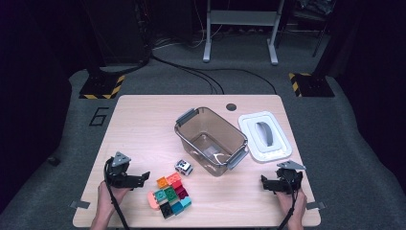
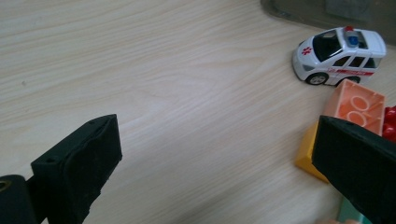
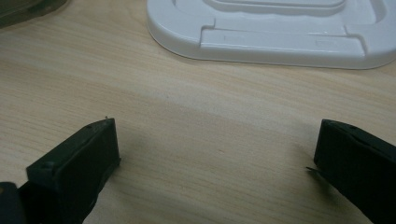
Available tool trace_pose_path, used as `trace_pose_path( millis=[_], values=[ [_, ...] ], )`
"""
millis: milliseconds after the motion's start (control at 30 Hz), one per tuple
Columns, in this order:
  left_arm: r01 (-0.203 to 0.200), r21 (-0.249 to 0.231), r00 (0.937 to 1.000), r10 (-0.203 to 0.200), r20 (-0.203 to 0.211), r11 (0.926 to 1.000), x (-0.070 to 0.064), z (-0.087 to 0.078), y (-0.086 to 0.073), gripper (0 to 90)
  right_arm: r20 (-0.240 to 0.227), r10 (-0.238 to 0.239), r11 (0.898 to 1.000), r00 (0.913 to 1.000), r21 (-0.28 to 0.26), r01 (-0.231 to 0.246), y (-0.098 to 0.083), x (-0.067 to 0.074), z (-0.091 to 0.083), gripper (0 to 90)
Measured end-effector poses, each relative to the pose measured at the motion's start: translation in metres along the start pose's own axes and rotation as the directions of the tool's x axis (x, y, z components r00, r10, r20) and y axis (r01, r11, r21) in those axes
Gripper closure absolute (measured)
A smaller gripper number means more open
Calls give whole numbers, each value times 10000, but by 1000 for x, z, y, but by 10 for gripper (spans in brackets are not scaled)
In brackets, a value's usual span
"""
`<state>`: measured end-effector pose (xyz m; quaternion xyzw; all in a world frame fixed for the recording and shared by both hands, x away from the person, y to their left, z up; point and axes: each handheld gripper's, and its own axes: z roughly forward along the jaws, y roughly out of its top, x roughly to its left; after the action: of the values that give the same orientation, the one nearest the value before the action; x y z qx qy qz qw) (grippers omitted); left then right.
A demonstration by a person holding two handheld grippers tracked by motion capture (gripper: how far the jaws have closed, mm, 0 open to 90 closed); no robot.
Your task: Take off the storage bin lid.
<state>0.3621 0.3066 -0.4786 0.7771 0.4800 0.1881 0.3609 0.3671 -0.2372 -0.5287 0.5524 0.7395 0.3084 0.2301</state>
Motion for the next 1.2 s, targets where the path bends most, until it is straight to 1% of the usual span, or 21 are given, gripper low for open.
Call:
trace_pose_path(
  millis=[33,67,100,133,233,267,367,433,500,533,567,600,633,767,833,867,900,967,1000,1100,1200],
  values=[
    [-112,67,9999,111,64,9999,-7,3,5,11,4,-8,10000,10000,-3,8,0,0,0,0],
    [-112,67,9999,111,64,9999,-7,3,5,12,4,-8,10000,10000,-3,8,0,0,0,0],
    [-151,110,9998,149,120,9998,-11,4,7,12,12,4,10000,10000,-4,-4,0,0,0,0],
    [-197,67,9998,197,72,9998,-15,6,9,13,18,2,10000,10000,-15,-2,0,0,0,0],
    [-385,300,9991,380,184,9988,-25,12,17,14,26,31,10000,10000,-18,-31,0,1,0,0],
    [-514,362,9986,511,95,9980,-28,14,19,15,28,31,10000,10000,-20,-31,0,1,0,0],
    [-480,600,9988,478,52,9970,-36,20,25,15,31,-1,10000,10000,-39,1,0,0,0,0],
    [-480,615,9988,481,-14,9970,-41,24,28,17,27,-3,10000,10000,-39,3,0,0,0,0],
    [-547,863,9985,539,114,9948,-46,28,31,17,31,83,9999,10000,-83,-83,-1,1,0,0],
    [-628,811,9980,618,142,9947,-48,31,32,16,31,65,9999,10000,-91,-65,-1,1,0,0],
    [-593,817,9982,586,117,9949,-54,36,34,9,25,64,9999,10000,-89,-64,-1,1,0,0],
    [-593,817,9982,586,117,9949,-54,36,34,2,25,64,9999,10000,-89,-64,-1,1,0,0],
    [-646,966,9978,629,204,9932,-56,38,36,2,29,62,9999,10000,-90,-62,-1,1,0,0],
    [-801,1058,9965,768,342,9912,-66,48,41,2,26,53,9999,10000,-93,-53,-1,1,0,0],
    [-846,1101,9960,808,385,9903,-68,51,41,2,27,56,9999,10000,-90,-56,-1,1,0,0],
    [-917,1187,9951,865,489,9887,-69,54,42,3,26,51,9999,10000,-95,-51,-1,1,0,0],
    [-1089,1425,9930,1012,602,9838,-72,62,43,8,21,8,10000,10000,-89,-7,-1,1,0,0],
    [-1132,1484,9925,1047,636,9824,-73,65,44,12,22,10,10000,10000,-90,-10,-1,1,0,0],
    [-1241,1577,9908,1138,730,9797,-75,70,46,23,23,21,10000,10000,-93,-20,-1,1,0,0],
    [-1275,1572,9902,1166,769,9793,-76,73,49,43,25,22,10000,10000,-96,-22,-1,1,0,0],
    [-1283,1602,9892,1147,915,9787,-79,79,52,66,25,23,10000,10000,-92,-23,-1,1,0,0]
  ],
)
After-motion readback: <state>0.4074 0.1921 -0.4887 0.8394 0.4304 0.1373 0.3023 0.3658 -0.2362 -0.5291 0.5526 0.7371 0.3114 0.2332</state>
